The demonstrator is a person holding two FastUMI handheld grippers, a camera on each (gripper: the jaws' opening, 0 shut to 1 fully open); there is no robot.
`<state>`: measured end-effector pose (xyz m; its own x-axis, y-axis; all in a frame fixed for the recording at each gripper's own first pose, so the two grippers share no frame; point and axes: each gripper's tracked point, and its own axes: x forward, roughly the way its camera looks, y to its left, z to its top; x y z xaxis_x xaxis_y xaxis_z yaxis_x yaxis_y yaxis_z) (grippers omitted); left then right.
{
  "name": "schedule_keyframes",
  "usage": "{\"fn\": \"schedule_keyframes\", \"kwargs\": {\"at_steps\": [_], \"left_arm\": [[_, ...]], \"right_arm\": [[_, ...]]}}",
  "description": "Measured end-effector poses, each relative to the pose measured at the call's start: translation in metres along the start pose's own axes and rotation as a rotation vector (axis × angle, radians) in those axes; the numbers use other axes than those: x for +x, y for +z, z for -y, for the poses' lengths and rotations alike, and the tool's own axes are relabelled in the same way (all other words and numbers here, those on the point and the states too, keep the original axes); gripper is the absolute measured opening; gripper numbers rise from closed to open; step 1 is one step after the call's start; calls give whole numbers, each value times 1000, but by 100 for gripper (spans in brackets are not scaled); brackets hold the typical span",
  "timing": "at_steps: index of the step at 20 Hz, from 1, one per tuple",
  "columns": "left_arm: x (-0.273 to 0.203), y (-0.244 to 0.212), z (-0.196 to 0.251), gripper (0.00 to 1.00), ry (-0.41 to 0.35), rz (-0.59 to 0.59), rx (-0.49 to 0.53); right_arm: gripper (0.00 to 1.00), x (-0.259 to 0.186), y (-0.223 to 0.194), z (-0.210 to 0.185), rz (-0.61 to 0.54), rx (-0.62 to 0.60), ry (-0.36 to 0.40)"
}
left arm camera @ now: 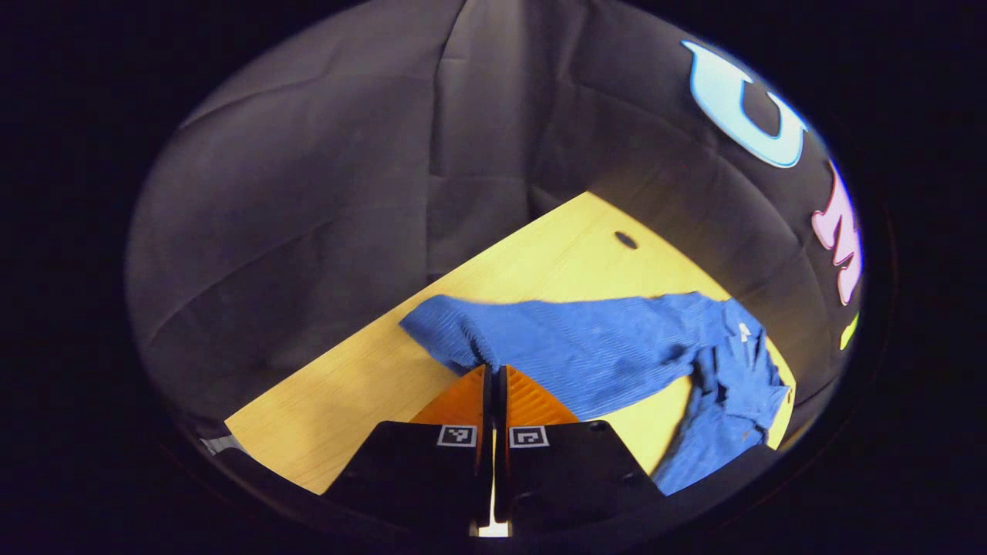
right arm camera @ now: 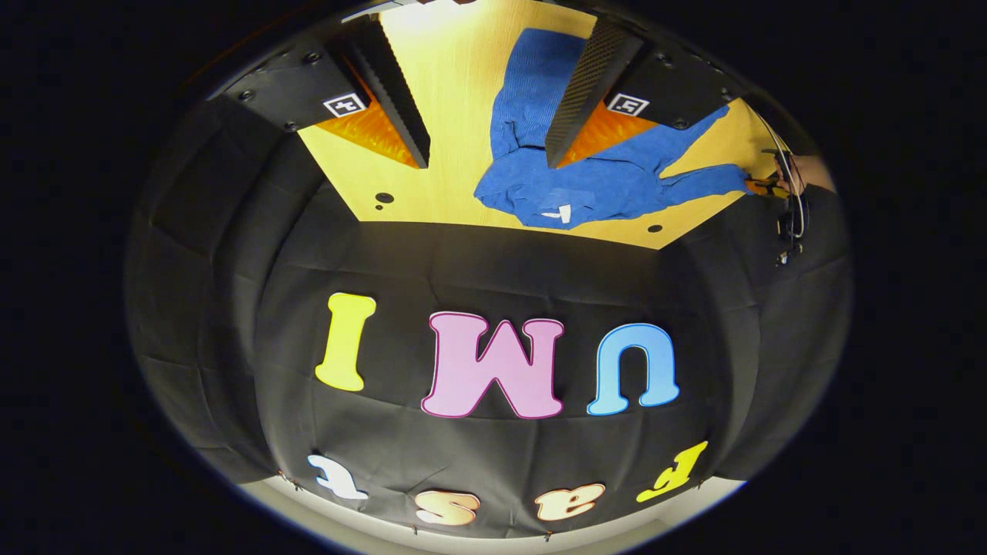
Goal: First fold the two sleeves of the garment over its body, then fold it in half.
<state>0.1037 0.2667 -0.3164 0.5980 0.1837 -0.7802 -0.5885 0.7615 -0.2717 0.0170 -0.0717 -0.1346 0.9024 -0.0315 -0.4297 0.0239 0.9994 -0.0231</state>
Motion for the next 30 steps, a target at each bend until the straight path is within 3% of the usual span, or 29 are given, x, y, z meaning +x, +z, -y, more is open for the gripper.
{"fn": "schedule_keyframes", "kwargs": {"at_steps": [6,10,15,16,19,20,23,25,30], "left_arm": [[-39,29,195,0,-303,131,247],[-57,-19,346,0,-564,85,360],[-58,-82,470,2,-732,-24,410],[-61,-90,487,6,-748,-49,399],[-50,-116,527,64,-764,-58,398],[-55,-114,522,84,-747,-49,408],[-60,-112,499,85,-691,-8,441],[-69,-107,457,85,-639,22,454],[-91,-123,307,85,-449,32,540]], "right_arm": [[96,7,-13,27,-29,49,-44],[96,1,-32,57,-46,87,-96],[96,-16,-52,94,-87,94,-155],[96,-21,-57,100,-96,107,-166],[96,-29,-71,113,-121,158,-196],[96,-30,-77,114,-132,175,-196],[97,-25,-92,102,-178,201,-168],[98,-20,-103,87,-206,188,-136],[98,-8,-144,34,-318,172,-23]]}}
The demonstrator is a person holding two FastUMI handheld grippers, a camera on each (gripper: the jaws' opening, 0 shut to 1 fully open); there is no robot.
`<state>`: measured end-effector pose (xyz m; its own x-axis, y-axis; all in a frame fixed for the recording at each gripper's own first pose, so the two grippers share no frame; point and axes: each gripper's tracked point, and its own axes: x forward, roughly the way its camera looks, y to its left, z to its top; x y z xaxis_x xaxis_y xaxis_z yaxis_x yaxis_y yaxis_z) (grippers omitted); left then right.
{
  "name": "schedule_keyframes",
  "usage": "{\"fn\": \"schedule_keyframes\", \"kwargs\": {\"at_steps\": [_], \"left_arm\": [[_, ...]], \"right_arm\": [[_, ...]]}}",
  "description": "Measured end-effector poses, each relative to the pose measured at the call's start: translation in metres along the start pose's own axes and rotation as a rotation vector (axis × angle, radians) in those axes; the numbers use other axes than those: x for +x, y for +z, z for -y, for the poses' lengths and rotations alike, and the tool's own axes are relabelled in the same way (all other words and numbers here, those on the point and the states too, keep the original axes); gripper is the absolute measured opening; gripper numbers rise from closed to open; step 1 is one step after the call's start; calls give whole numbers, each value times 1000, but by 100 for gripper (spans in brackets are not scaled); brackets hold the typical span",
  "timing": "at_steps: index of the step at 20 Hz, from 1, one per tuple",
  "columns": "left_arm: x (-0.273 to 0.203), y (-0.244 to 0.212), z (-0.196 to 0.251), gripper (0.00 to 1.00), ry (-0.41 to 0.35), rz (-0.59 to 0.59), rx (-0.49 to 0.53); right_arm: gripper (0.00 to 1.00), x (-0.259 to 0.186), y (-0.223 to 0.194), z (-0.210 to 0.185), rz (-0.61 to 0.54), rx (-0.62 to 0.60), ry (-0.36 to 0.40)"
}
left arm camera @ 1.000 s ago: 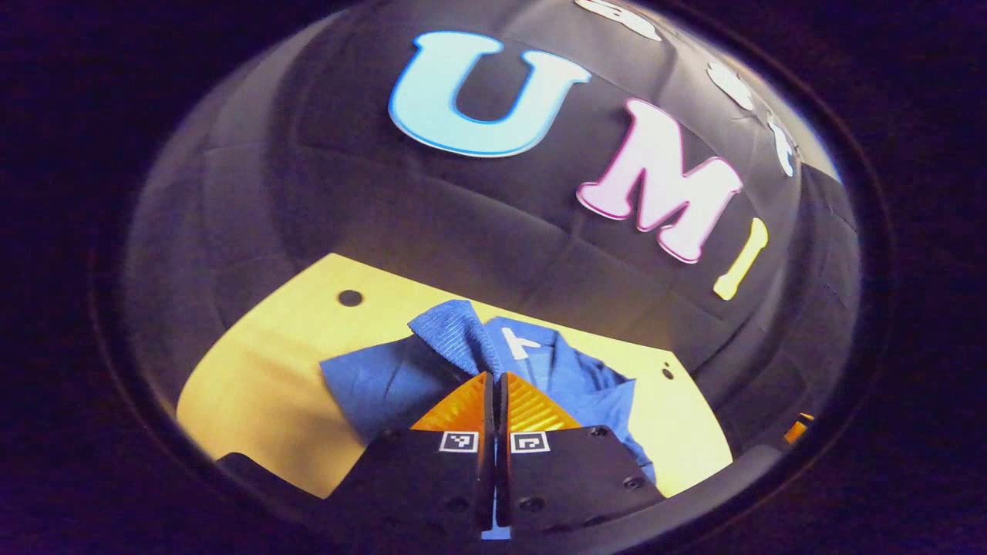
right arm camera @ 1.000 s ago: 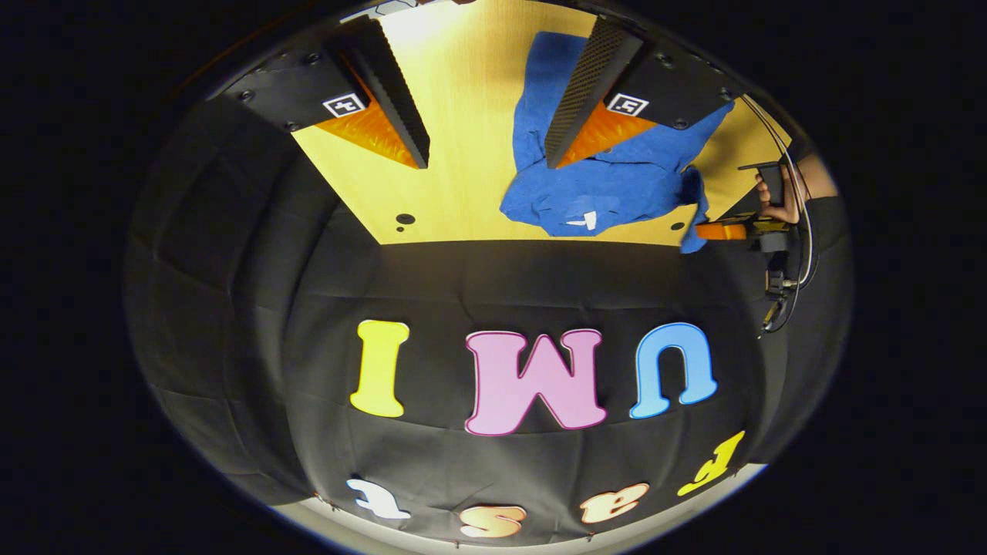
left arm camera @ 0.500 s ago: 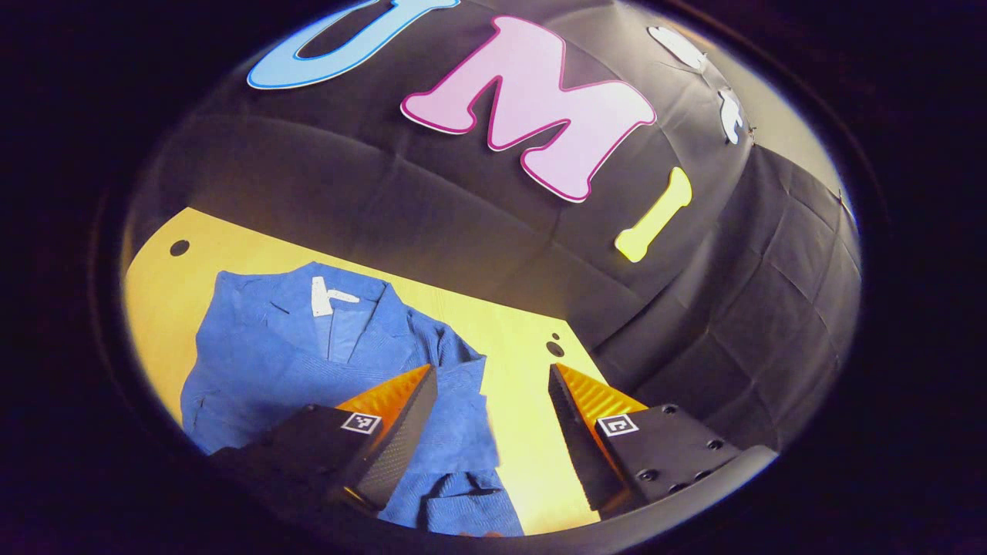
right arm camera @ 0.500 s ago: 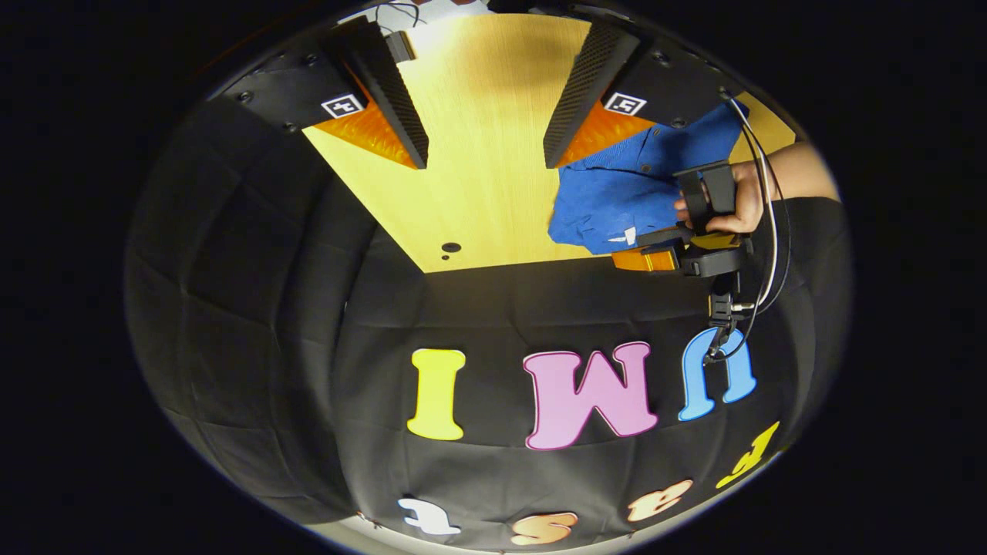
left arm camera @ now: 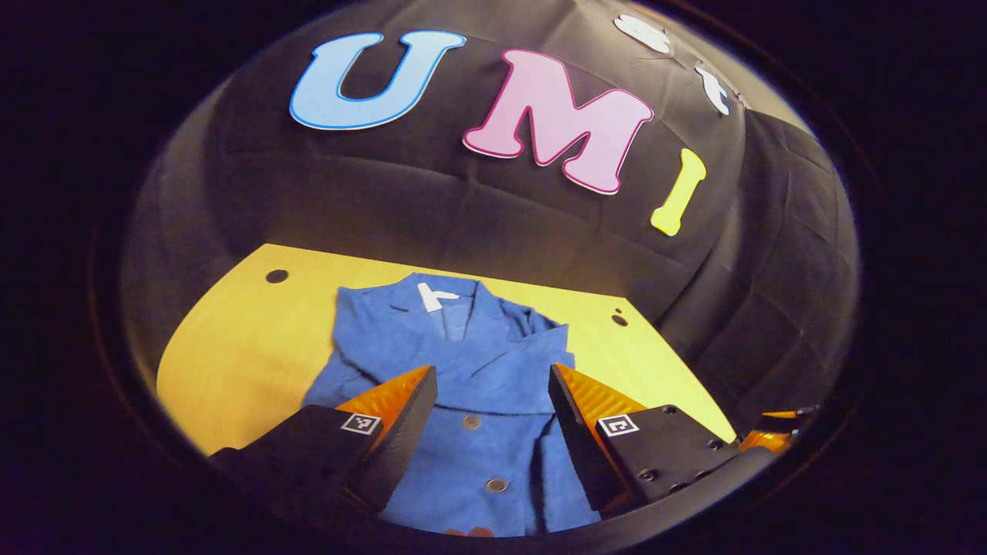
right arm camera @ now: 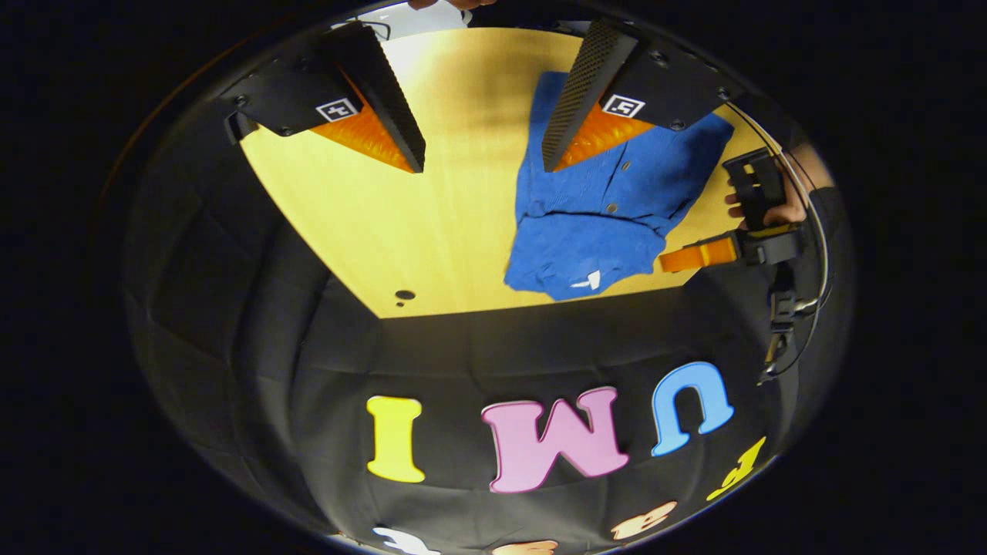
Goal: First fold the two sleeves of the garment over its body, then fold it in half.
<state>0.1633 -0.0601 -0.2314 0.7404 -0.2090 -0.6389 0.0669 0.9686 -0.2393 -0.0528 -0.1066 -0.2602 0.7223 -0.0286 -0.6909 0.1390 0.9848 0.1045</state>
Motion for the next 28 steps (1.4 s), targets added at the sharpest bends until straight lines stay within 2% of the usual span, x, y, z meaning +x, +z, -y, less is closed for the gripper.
{"fn": "schedule_keyframes", "kwargs": {"at_steps": [3,5,8,10,11,13,16,19,21,22,23,24,25,26,27,28], "left_arm": [[-51,-73,-55,85,116,-99,17],[-81,-119,-85,85,185,-182,-11],[-104,-170,-115,85,260,-289,-63],[-115,-194,-122,85,290,-340,-175],[-114,-199,-123,85,297,-352,-216],[-109,-204,-122,85,310,-373,-225],[-101,-214,-111,85,266,-414,-195],[-89,-212,-105,85,277,-433,-110],[-86,-208,-93,83,231,-443,-94],[-83,-207,-88,82,210,-444,-76],[-82,-208,-84,82,196,-449,-64],[-79,-208,-83,77,192,-453,-60],[-76,-206,-81,64,191,-451,-61],[-74,-205,-79,55,191,-454,-79],[-72,-204,-76,40,184,-449,-110],[-71,-204,-71,30,174,-448,-152]], "right_arm": [[98,13,-39,-33,-96,-3,74],[98,24,-66,-49,-170,-18,106],[99,37,-107,-54,-305,-62,91],[99,44,-120,-56,-341,-70,78],[99,45,-126,-56,-359,-65,74],[100,49,-133,-58,-378,-51,68],[99,54,-141,-60,-409,-30,62],[99,66,-155,-66,-461,14,57],[99,65,-162,-65,-495,37,50],[100,70,-157,-67,-465,36,57],[98,66,-163,-65,-492,2,59],[97,66,-164,-66,-492,-33,58],[98,66,-166,-64,-504,-71,42],[95,66,-166,-65,-509,-107,42],[91,67,-166,-76,-511,-109,76],[71,67,-169,-82,-525,-100,88]]}}
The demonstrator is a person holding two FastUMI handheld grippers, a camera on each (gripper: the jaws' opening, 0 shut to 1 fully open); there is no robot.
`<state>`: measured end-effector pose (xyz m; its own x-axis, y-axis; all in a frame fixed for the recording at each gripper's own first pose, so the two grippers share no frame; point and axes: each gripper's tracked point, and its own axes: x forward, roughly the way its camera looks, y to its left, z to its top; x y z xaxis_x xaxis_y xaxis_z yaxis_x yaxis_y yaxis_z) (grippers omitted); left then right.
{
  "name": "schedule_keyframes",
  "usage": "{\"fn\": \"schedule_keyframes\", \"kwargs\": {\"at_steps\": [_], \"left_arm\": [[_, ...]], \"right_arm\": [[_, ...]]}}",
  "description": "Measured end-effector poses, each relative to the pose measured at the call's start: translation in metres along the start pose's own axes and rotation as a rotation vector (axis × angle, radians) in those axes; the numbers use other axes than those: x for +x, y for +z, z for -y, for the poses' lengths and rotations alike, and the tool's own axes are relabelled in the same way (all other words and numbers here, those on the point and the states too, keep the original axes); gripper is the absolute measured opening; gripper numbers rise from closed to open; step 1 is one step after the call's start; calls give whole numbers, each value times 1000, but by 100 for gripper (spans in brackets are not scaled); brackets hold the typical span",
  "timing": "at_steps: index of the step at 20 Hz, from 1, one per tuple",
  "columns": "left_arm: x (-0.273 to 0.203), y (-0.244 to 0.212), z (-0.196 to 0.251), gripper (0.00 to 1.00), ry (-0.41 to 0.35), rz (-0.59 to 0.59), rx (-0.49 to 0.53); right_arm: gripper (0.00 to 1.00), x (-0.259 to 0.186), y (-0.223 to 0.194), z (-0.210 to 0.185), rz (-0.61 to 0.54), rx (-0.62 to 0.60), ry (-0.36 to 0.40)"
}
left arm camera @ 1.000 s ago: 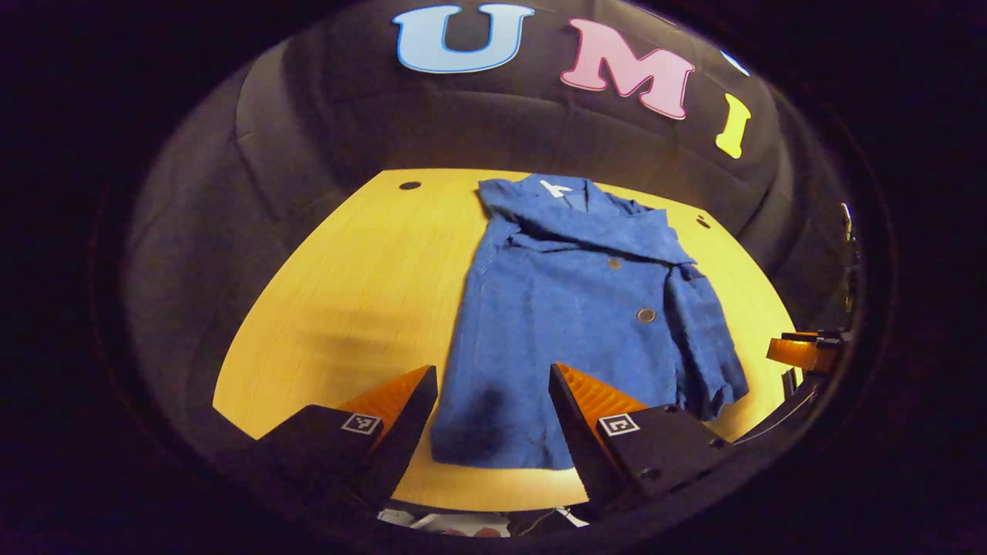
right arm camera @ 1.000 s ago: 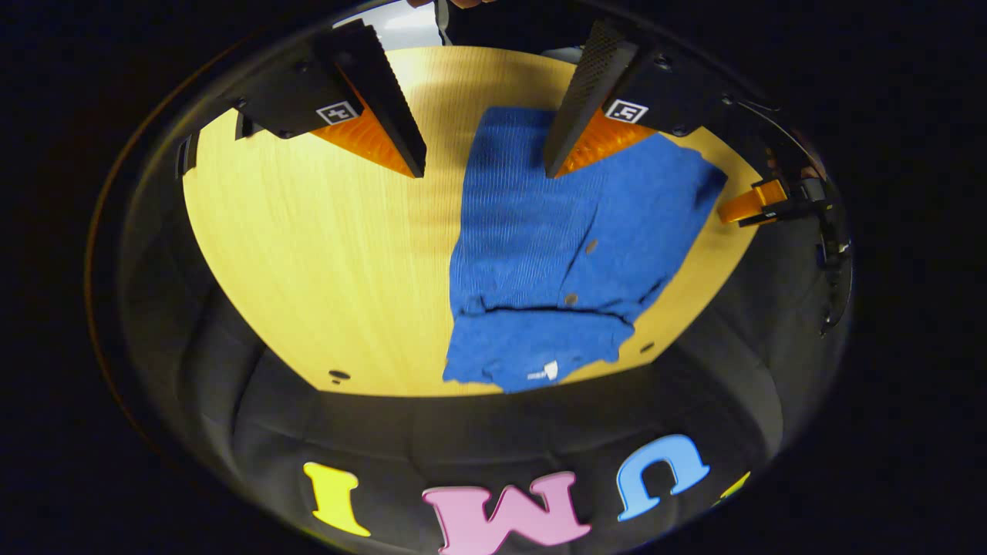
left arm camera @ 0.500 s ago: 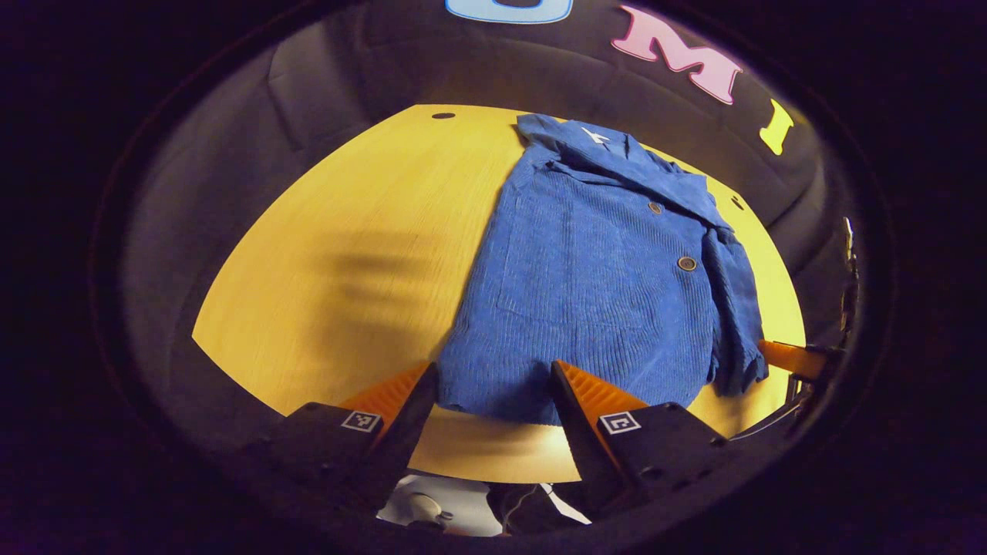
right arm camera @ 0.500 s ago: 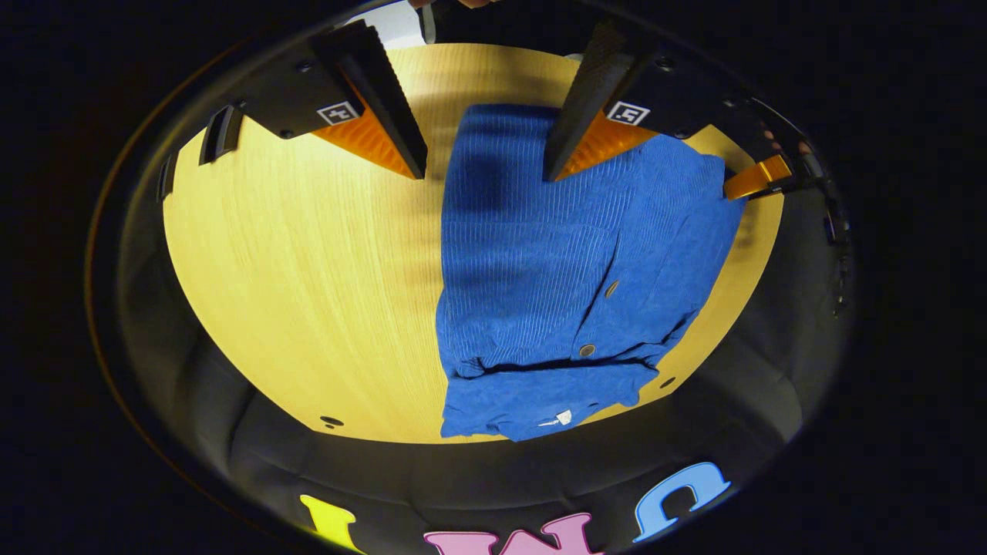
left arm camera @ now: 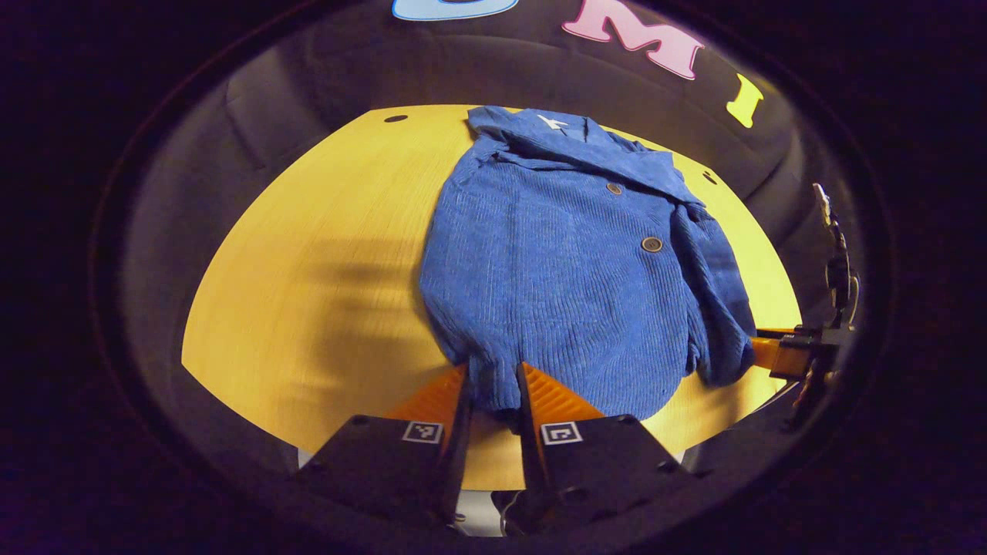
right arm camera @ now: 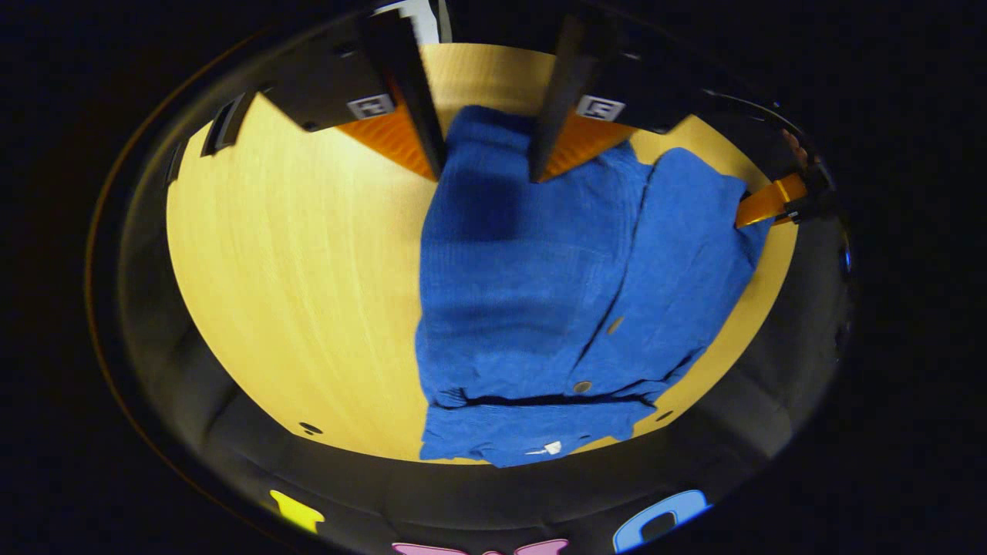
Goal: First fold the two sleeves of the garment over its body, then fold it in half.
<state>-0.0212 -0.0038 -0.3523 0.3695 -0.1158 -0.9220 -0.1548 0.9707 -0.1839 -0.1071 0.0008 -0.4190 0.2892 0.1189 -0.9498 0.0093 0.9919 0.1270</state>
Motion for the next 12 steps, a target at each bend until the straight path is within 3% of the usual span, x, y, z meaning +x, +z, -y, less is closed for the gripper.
{"fn": "schedule_keyframes", "kwargs": {"at_steps": [1,2,3,4,5,7,12], "left_arm": [[0,1,4,12,-22,4,-34],[0,-1,11,10,-68,-4,-55],[0,0,17,11,-101,-12,-69],[0,-1,17,10,-111,-16,-86],[1,0,16,1,-123,-11,-98],[1,-3,16,1,-135,-13,-72],[-8,10,16,0,-113,-7,-16]], "right_arm": [[50,2,3,-4,4,7,17],[29,2,1,-8,-14,19,33],[17,2,5,-9,4,35,47],[17,3,5,-9,2,54,67],[14,0,8,-9,16,80,85],[6,4,8,-9,17,115,126],[5,-9,24,-12,67,75,106]]}}
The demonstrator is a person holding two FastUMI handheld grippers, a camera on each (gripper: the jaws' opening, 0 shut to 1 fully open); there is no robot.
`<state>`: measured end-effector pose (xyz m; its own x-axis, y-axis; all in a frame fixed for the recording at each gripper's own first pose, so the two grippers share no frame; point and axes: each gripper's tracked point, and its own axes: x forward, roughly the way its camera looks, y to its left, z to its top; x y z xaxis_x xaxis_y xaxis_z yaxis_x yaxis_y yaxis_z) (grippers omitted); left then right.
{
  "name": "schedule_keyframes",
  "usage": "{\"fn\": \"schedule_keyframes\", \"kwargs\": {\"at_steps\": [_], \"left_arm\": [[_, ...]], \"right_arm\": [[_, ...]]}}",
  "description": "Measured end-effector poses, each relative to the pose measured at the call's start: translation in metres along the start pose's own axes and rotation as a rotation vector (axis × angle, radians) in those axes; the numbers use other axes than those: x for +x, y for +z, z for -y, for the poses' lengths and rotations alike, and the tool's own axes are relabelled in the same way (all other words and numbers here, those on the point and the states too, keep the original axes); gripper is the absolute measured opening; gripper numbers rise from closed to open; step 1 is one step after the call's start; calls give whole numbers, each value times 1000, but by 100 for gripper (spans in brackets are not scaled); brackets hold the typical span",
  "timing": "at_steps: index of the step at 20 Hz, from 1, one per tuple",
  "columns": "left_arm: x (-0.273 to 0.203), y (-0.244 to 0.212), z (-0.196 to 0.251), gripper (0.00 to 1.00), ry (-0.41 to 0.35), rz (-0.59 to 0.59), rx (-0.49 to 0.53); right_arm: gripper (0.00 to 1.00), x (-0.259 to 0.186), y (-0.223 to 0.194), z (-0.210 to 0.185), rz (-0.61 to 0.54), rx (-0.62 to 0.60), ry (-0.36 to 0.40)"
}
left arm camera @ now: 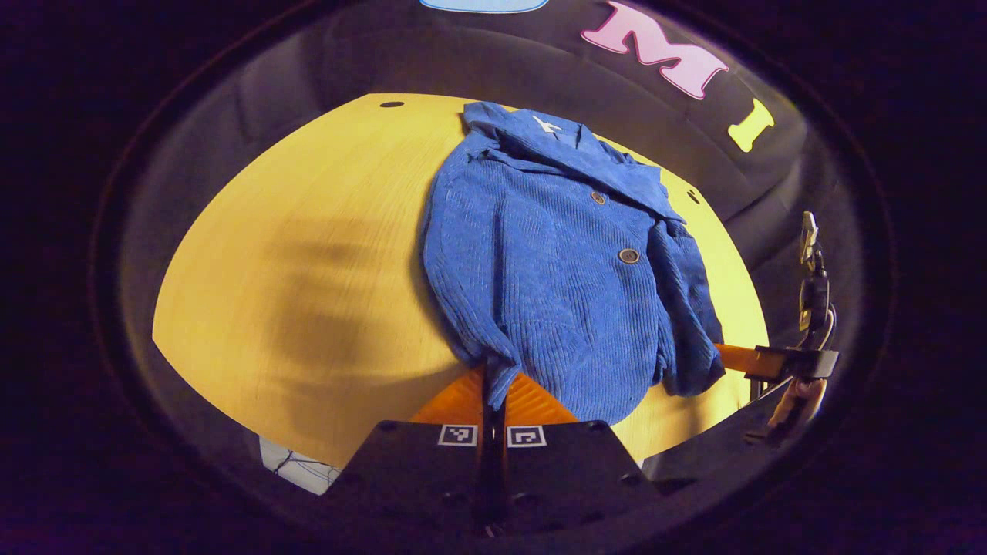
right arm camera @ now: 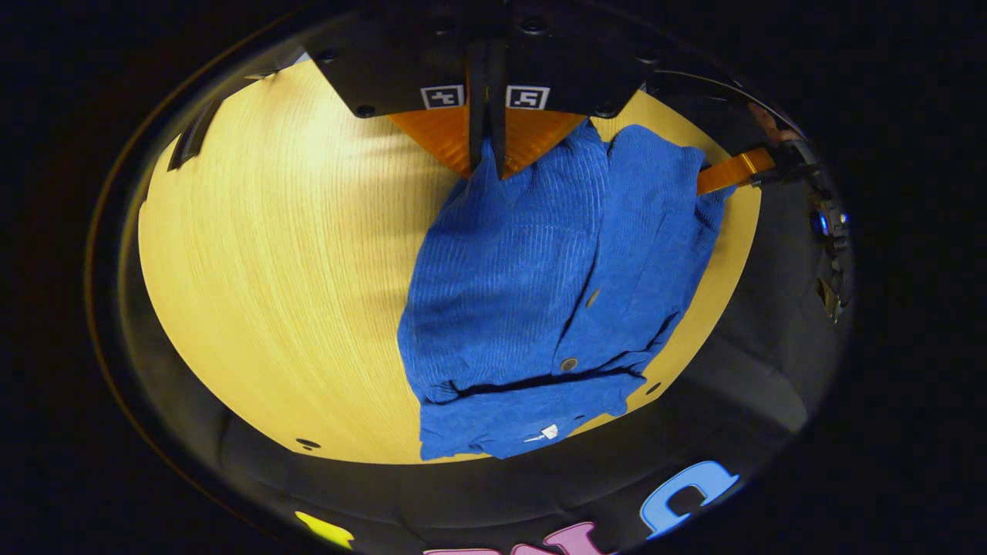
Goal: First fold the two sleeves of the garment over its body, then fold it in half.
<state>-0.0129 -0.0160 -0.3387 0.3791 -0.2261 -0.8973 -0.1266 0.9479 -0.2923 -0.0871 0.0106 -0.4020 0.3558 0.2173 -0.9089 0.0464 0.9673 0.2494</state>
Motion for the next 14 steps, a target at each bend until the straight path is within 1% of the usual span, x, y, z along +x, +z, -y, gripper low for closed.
{"fn": "schedule_keyframes", "kwargs": {"at_steps": [2,6,9,12,14], "left_arm": [[-13,15,11,0,-23,31,-8],[-38,59,21,0,-44,102,8],[-46,110,25,0,-40,160,45],[-49,172,31,0,-52,236,84],[-45,221,34,0,-35,287,122]], "right_arm": [[5,-8,17,-9,27,-22,12],[5,-23,76,-19,116,-13,42],[5,-26,125,-19,167,-6,57],[5,-31,192,-19,256,0,75],[5,-29,239,-21,318,-13,87]]}}
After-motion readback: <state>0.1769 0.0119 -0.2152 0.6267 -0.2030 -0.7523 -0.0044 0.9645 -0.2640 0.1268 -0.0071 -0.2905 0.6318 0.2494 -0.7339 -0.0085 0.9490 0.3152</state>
